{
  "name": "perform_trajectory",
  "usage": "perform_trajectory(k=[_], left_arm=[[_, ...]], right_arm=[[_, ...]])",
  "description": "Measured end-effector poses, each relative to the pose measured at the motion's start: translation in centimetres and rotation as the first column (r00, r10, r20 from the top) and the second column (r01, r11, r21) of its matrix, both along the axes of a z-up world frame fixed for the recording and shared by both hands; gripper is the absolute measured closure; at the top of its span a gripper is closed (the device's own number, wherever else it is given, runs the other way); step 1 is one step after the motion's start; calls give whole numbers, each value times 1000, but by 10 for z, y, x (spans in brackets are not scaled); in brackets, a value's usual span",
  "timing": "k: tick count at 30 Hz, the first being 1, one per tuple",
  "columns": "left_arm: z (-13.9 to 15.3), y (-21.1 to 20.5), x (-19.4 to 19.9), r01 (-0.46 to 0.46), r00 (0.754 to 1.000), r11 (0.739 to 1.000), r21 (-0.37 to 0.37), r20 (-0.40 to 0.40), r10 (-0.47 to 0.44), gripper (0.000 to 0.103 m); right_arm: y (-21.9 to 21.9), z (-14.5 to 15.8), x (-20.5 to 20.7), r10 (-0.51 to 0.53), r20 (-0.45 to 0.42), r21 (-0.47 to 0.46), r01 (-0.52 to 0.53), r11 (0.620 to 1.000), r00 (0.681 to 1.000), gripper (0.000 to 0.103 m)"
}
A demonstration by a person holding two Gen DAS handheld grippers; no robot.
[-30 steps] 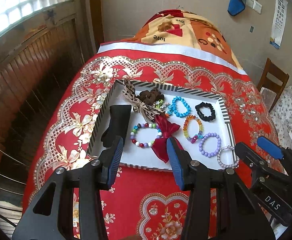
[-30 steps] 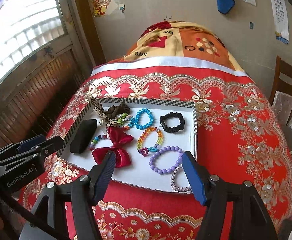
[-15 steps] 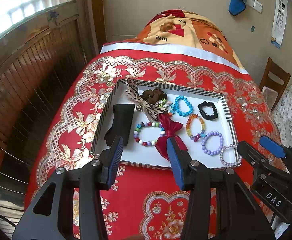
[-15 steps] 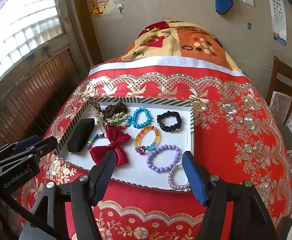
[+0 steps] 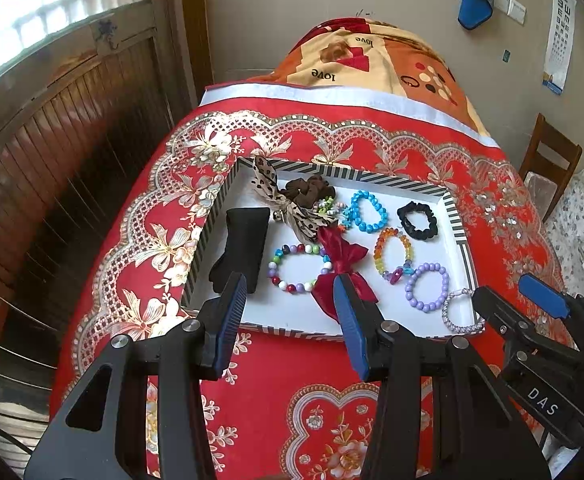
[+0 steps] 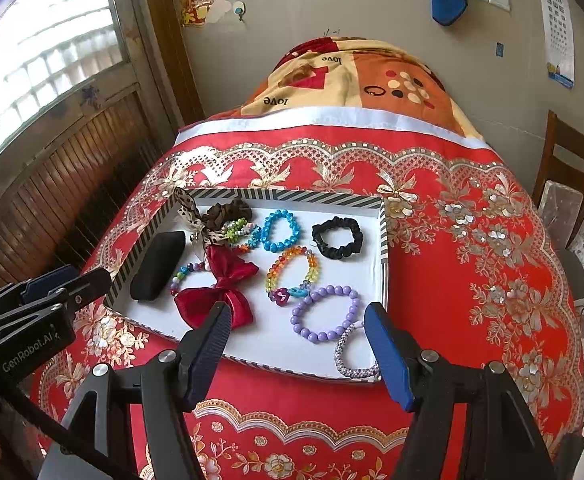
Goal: Organize jewelry
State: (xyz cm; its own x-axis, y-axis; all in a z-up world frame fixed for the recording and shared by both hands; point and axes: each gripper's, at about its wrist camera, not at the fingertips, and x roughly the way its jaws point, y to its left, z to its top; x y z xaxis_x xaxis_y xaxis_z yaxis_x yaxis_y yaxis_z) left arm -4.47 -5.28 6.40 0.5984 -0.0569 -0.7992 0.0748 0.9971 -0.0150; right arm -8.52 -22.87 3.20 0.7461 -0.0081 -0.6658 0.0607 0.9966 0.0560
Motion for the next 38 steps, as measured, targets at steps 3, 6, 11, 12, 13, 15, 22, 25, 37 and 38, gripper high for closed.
perform_trajectory(k=[3,6,11,12,13,15,22,25,37,38], left_arm=[[0,-1,0,1,1000,1000,-1,-2,-1,58],[0,-1,0,2,1000,1000,2,-2,-2,58],[0,-4,1,11,1000,1000,9,-2,-11,58],[0,-5,2,13,1000,1000,13,-3,-13,58],[0,-6,1,15,1000,1000,15,-2,-15,58],[0,-7,2,19,1000,1000,16,-3,-19,58],[-1,-8,1,19,1000,1000,16,-3,-19,58],[-1,-8,2,20,1000,1000,17,-3,-20,58],[-7,-14,5,37,999,999,14,7,-37,58],[-8,-14,7,38,999,999,15,4,-38,58]], right_arm=[[0,0,0,1,-1,-2,-1,1000,1000,36],[0,0,0,2,2,-2,-2,1000,1000,36],[1,0,0,5,1,-1,-5,1000,1000,36],[1,0,0,4,-1,-1,-4,1000,1000,36],[1,0,1,5,-3,-2,-5,1000,1000,36],[0,0,1,4,-5,-3,-4,1000,1000,36],[-2,-1,2,8,-7,-1,-8,1000,1000,36],[-2,-1,2,9,-8,-2,-9,1000,1000,36],[-19,-5,6,-7,-10,12,7,1000,1000,36],[-26,-5,7,-15,-9,16,16,1000,1000,36]])
